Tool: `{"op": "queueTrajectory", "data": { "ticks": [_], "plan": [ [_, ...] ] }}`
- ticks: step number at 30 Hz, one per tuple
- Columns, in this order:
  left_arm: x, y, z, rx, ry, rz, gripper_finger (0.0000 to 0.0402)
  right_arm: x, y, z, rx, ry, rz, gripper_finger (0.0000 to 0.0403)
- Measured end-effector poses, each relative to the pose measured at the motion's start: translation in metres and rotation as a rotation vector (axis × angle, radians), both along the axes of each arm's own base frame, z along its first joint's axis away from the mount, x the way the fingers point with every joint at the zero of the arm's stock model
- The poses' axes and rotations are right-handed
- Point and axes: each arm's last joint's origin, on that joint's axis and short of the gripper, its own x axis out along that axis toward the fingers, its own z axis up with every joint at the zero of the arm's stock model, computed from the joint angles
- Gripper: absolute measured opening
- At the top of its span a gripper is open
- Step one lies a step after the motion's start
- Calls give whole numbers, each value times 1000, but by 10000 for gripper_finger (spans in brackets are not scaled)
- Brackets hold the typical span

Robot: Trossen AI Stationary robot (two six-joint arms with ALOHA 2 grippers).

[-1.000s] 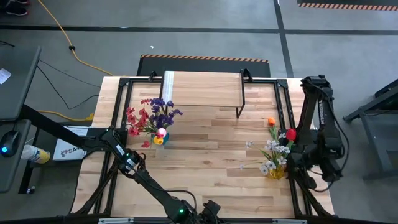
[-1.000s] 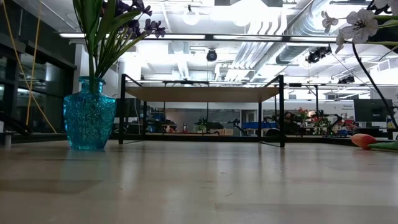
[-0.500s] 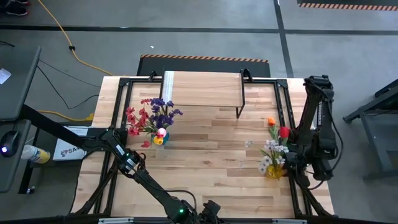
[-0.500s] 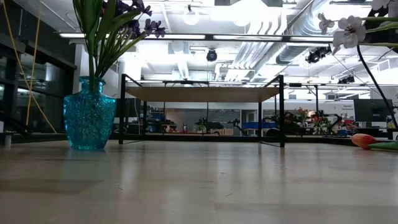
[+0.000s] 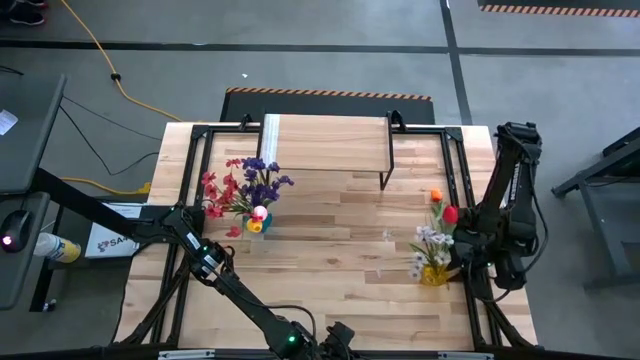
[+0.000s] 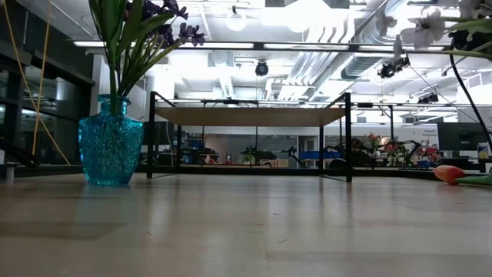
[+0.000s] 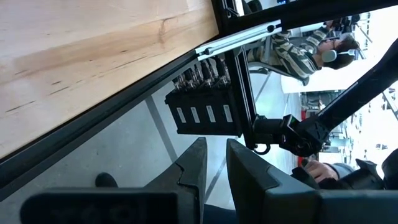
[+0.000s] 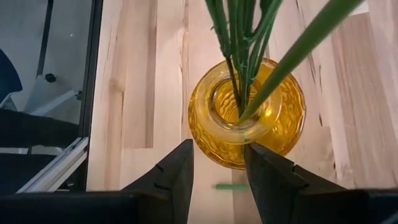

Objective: Pick and place flowers into a vace then onto a shelf
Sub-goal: Adjust the vases

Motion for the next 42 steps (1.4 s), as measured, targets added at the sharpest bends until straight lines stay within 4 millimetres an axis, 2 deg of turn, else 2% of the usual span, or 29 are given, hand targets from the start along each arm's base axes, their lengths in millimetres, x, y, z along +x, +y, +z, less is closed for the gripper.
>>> {"op": "queueTrajectory", "data": {
  "ticks": [21, 42],
  "plan": [
    [0, 0, 0, -1, 1, -3, 95, 29, 12, -12, -89, -25, -80, 133],
    [0, 0, 0, 6, 0, -5, 95, 52, 3, -13, -163, -56, -92, 133]
  ]
}}
